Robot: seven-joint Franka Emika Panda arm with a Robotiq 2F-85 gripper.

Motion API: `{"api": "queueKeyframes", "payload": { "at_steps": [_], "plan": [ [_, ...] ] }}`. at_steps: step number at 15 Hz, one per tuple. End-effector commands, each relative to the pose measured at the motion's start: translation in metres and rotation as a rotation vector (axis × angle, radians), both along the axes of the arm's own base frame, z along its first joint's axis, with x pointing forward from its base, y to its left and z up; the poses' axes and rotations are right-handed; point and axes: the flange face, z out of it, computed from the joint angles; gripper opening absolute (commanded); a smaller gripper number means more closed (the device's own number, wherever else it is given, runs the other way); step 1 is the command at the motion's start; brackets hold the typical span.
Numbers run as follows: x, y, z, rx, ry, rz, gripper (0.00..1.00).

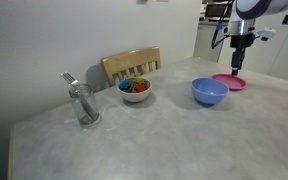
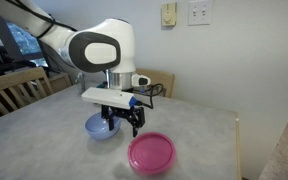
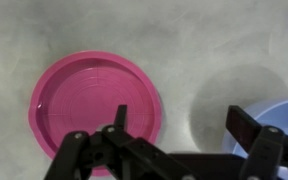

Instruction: Put the pink plate on top of the blue bowl

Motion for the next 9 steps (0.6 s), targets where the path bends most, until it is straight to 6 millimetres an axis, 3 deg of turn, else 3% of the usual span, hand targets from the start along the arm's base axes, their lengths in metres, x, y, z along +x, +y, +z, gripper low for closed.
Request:
{"api": "queueKeyframes", "payload": {
  "at_steps": [1, 5, 9],
  "plan": [
    [0.023, -0.011, -0.015, -0.044, -0.004, 0.0, 1.0],
    [0.033, -0.013, -0.04, -0.051, 0.002, -0.001, 1.0],
    [0.028, -0.018, -0.072, -0.022, 0.014, -0.013, 1.0]
  ]
}}
